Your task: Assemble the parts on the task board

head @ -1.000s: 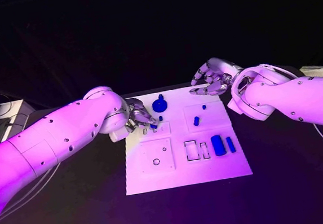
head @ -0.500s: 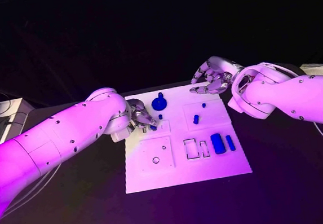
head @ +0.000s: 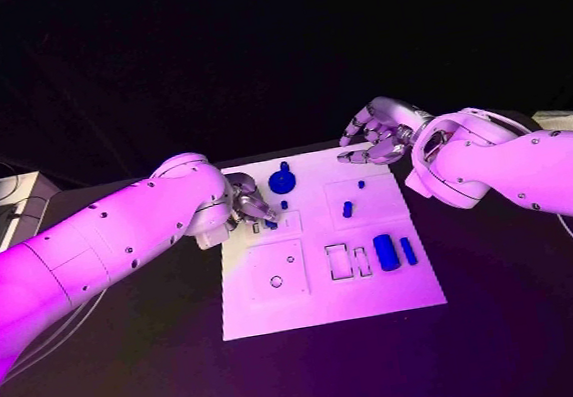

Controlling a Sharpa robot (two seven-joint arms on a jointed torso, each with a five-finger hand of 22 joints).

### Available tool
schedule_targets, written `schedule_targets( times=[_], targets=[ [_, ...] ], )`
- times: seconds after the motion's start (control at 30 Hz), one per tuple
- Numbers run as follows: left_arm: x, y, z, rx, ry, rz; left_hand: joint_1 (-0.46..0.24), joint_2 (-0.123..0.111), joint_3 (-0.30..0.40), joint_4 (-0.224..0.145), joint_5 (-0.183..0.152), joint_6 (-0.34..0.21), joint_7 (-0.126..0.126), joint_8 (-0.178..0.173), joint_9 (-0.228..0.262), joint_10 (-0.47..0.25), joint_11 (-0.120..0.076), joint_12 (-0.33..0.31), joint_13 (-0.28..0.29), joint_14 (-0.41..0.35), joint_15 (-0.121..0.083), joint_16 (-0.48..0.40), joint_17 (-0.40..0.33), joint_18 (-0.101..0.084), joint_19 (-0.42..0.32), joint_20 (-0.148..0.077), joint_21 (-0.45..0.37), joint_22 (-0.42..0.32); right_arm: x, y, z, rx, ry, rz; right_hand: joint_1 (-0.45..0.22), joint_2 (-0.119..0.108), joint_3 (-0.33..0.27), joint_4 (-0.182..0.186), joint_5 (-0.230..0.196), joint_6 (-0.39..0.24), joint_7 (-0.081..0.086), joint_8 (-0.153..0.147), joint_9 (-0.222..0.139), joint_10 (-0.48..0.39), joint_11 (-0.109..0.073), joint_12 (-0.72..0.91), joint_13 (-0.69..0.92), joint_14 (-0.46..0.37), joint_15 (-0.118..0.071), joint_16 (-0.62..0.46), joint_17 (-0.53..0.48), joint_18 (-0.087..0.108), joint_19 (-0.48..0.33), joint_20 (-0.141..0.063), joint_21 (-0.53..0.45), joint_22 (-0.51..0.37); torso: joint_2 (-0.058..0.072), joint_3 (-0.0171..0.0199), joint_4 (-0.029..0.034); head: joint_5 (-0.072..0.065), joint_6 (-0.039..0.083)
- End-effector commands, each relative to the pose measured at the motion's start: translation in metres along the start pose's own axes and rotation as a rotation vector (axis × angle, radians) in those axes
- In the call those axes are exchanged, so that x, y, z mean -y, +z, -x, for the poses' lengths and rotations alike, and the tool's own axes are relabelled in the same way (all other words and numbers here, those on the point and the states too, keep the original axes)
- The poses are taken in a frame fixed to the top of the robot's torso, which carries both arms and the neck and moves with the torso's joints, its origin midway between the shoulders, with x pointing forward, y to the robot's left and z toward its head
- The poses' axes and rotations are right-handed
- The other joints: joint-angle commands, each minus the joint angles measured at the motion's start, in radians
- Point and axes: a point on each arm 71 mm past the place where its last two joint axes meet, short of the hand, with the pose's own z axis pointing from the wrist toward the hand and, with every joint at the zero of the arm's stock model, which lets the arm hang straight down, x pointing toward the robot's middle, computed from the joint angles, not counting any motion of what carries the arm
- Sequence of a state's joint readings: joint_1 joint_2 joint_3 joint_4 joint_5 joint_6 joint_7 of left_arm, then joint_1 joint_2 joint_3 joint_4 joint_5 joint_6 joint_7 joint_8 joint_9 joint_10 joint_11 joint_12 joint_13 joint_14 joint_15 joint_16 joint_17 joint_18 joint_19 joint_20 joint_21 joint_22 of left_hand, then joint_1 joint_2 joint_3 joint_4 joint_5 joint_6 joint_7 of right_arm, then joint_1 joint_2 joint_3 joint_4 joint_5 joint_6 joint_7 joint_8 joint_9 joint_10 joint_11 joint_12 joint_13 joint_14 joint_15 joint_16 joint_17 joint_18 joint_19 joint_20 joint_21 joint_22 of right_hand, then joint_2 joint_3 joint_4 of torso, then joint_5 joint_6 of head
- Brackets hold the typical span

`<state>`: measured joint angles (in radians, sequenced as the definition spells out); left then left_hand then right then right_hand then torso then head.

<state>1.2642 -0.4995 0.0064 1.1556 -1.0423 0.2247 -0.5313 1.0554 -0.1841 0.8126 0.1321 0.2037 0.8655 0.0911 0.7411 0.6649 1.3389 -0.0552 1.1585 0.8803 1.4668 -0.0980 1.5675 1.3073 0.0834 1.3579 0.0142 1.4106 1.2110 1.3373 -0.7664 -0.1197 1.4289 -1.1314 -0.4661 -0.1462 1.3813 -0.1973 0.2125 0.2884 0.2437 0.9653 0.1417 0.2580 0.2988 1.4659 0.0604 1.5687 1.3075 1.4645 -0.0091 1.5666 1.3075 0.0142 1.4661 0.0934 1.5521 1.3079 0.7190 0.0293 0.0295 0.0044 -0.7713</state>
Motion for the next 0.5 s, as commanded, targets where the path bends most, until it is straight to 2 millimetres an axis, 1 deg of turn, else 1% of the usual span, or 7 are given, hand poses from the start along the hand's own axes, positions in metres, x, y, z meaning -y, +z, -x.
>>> schedule_targets(
  times=[0.03, 0.33, 0.5],
  targets=[
    [-0.0006, 0.0004, -0.0031, -0.02, 0.035, 0.01, 0.006, 0.015, 0.081, -0.088, -0.001, 0.089, -0.085, 0.032, 0.284, 0.011, -0.004, -0.002, 0.0, 0.104, -0.006, 0.003, 0.263, -0.007, 0.006, -0.001, 0.004, 0.001, -0.0009, -0.0004, -0.001, -0.011, -0.01, 0.009, -0.015, 0.001, -0.003, 0.003, -0.001, -0.006, 0.0, -0.001, 0.002, 0.105, 0.001, 0.002, 0.263, 0.106, -0.001, 0.004, 0.263, -0.008, 0.093, -0.001, -0.005, 0.246, 0.0, -0.0007, 0.0007, -0.002, -0.002],
    [0.0008, 0.0001, -0.0044, -0.028, 0.045, 0.007, 0.008, 0.016, 0.079, -0.09, 0.0, 0.091, -0.086, 0.031, 0.285, 0.011, -0.005, -0.004, -0.005, 0.104, -0.007, 0.003, 0.263, -0.007, 0.007, -0.002, 0.004, 0.002, -0.0007, -0.0004, -0.001, -0.012, -0.01, 0.008, -0.015, 0.001, -0.003, 0.003, -0.001, -0.006, 0.0, -0.001, 0.002, 0.105, 0.001, 0.002, 0.263, 0.106, -0.001, 0.004, 0.263, -0.008, 0.093, -0.001, -0.005, 0.246, 0.0, -0.0015, 0.0007, -0.002, -0.004],
    [0.0017, -0.0003, -0.0051, -0.031, 0.05, 0.005, 0.008, 0.016, 0.079, -0.09, 0.0, 0.091, -0.086, 0.031, 0.285, 0.011, -0.005, -0.005, -0.007, 0.104, -0.007, 0.003, 0.263, -0.007, 0.008, -0.002, 0.004, 0.002, -0.0006, -0.0004, -0.0011, -0.013, -0.011, 0.007, -0.015, 0.001, -0.003, 0.003, -0.001, -0.006, 0.0, -0.001, 0.002, 0.105, 0.001, 0.002, 0.263, 0.106, -0.001, 0.004, 0.263, -0.008, 0.093, -0.001, -0.005, 0.246, 0.0, -0.0008, 0.0003, -0.002, -0.005]
  ],
)
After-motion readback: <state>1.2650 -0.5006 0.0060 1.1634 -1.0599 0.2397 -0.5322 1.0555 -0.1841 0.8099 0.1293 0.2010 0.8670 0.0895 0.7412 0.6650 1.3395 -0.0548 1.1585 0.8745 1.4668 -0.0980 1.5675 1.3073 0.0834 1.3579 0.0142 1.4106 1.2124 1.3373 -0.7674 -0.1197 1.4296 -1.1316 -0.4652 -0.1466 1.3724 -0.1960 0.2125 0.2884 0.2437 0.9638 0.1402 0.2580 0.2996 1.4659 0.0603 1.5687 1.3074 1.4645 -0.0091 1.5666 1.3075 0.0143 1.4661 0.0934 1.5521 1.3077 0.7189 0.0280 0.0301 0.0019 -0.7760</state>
